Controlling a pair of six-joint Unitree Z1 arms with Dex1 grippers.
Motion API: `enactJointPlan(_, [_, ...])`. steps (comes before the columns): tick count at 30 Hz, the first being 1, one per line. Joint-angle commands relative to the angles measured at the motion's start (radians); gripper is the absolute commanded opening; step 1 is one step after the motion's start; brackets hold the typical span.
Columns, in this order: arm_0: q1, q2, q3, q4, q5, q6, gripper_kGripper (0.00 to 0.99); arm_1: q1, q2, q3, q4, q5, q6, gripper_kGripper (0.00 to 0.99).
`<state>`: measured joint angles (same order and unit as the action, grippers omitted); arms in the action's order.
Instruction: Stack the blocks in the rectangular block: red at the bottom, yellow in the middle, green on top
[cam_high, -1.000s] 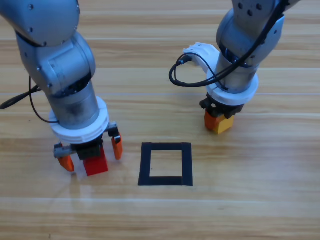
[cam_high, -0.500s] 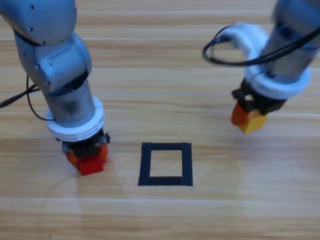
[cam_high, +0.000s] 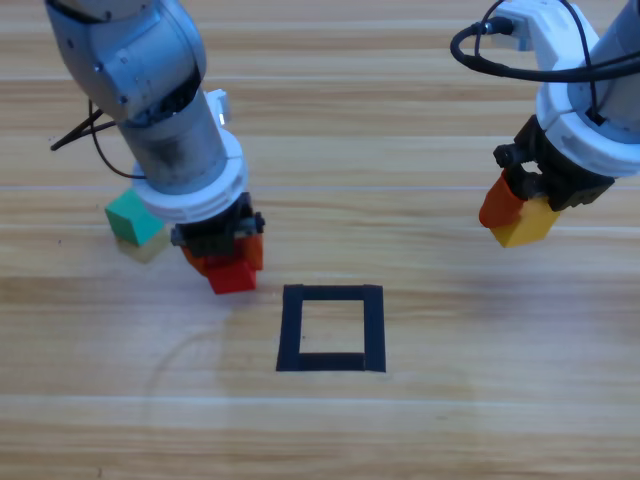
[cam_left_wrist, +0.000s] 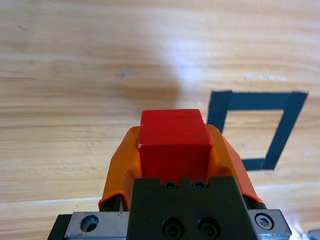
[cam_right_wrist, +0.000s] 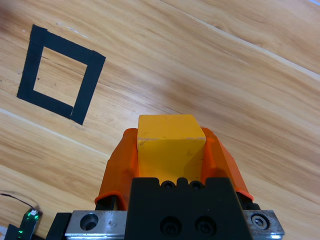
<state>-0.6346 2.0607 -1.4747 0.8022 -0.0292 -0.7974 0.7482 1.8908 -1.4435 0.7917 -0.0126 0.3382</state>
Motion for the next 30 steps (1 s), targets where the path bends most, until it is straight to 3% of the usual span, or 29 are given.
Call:
enactJointPlan(1, [-0.102,0.039,-0.013,0.012,-0.035,0.032,0.037,-0.026,0.05,0.021,-0.026,0.025,0.041,0.175])
enactJointPlan(9, [-0.212,0.098,-0.154,0.14,-0.02,0.021,0.038,-0.026,0.041,0.035,-0.034,0.016,0.071,0.176])
enactJointPlan(15, [-0.24,0.223,-0.348,0.275,-0.015,-0.006,0.038,-0.033,0.044,0.04,-0.034,0.017,0.071,0.176])
enactJointPlan(30, [-0.24,0.341,-0.481,0.344,0.045,-0.109,0.044,-0.033,0.05,0.044,-0.034,0.016,0.059,0.176])
